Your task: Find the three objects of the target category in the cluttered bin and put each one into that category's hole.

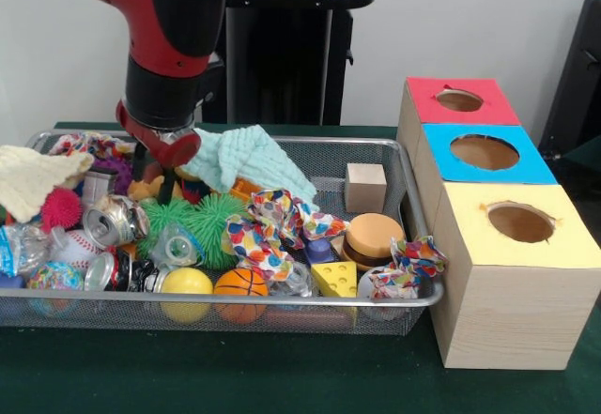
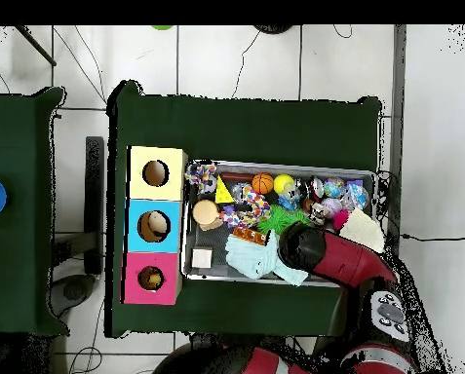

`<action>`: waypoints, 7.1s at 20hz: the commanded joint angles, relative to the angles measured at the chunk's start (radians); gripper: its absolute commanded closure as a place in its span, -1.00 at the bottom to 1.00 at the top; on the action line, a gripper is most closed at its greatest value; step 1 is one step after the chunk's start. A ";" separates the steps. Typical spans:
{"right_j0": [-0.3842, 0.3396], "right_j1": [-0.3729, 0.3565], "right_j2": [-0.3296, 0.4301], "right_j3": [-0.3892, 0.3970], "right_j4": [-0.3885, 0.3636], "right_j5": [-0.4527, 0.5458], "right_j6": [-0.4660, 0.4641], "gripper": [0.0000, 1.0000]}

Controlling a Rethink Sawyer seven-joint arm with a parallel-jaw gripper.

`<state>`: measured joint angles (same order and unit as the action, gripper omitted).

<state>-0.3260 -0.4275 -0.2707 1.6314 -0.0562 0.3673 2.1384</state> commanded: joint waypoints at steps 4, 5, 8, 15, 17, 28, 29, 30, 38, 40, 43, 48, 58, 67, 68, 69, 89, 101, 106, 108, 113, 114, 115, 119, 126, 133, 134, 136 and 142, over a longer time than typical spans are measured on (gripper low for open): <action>-0.050 0.079 0.089 -0.007 -0.019 0.008 0.041 -1.00; -0.043 0.078 0.081 -0.011 -0.017 0.039 0.038 -1.00; -0.029 0.096 0.063 -0.038 -0.022 0.107 0.025 -1.00; -0.028 0.131 0.069 -0.051 -0.030 0.064 0.025 -1.00; -0.027 0.130 0.073 -0.053 -0.039 0.056 0.013 1.00; -0.001 0.103 0.084 -0.049 -0.019 0.168 0.005 1.00; 0.005 0.085 0.089 -0.038 -0.006 0.179 0.019 1.00; 0.005 0.070 0.091 -0.029 -0.004 0.181 0.019 1.00; 0.017 -0.169 0.132 0.099 0.000 0.260 -0.030 1.00; 0.015 -0.209 0.145 0.122 -0.004 0.253 -0.042 1.00; 0.020 -0.248 0.158 0.148 -0.009 0.237 -0.039 1.00; 0.036 -0.289 0.166 0.174 -0.026 0.180 -0.022 1.00; 0.115 -0.332 0.161 0.191 0.025 0.223 0.076 1.00; 0.204 -0.245 0.155 0.143 0.098 0.204 0.177 1.00; 0.206 -0.238 0.152 0.144 0.102 0.195 0.177 1.00; 0.214 -0.233 0.149 0.150 0.118 0.201 0.190 1.00; 0.260 -0.158 0.107 0.063 0.182 0.300 0.151 -1.00; 0.221 -0.109 0.082 -0.043 0.176 0.395 0.139 -1.00; 0.199 -0.076 0.061 -0.106 0.130 0.467 0.095 -1.00; 0.185 -0.074 0.064 -0.116 0.117 0.472 0.071 -1.00; 0.149 -0.059 0.070 -0.142 0.096 0.461 0.031 -1.00; 0.145 -0.056 0.072 -0.144 0.096 0.459 0.028 -1.00; 0.138 -0.045 0.078 -0.146 0.096 0.446 0.025 -1.00; 0.136 -0.025 0.091 -0.147 0.093 0.424 0.025 -1.00; 0.147 -0.057 0.134 -0.045 0.122 0.398 0.030 -1.00; 0.134 -0.123 0.176 0.050 0.159 0.412 0.019 -1.00; 0.134 -0.127 0.177 0.055 0.157 0.412 0.017 -1.00; 0.130 -0.116 0.188 0.073 0.154 0.389 0.016 -1.00; 0.117 -0.132 0.226 0.136 0.171 0.351 0.024 -1.00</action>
<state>-0.1760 -0.5595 -0.1733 1.6385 0.0876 0.7488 2.1384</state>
